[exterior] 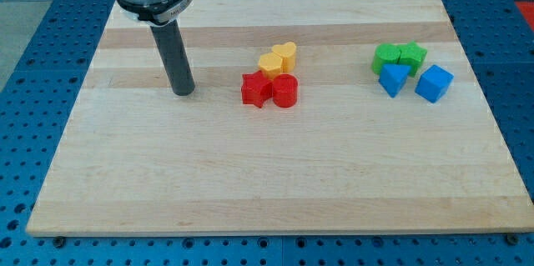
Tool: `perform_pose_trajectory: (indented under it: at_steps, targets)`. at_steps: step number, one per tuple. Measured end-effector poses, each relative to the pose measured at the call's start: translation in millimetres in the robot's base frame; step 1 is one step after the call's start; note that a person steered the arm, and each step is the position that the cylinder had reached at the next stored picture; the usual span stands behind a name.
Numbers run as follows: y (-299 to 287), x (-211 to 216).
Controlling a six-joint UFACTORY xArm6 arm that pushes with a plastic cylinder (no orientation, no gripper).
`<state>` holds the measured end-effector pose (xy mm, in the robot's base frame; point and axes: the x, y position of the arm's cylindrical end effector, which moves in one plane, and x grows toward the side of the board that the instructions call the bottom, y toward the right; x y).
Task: Separate both the red and yellow blocks
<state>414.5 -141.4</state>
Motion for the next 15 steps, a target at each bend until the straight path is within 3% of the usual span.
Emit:
perform_pose_trajectory:
  at_steps: [3, 7, 15]
  targets:
    - [29.2, -1.3]
    - [142.0, -4.2]
    - [144.0, -65.3]
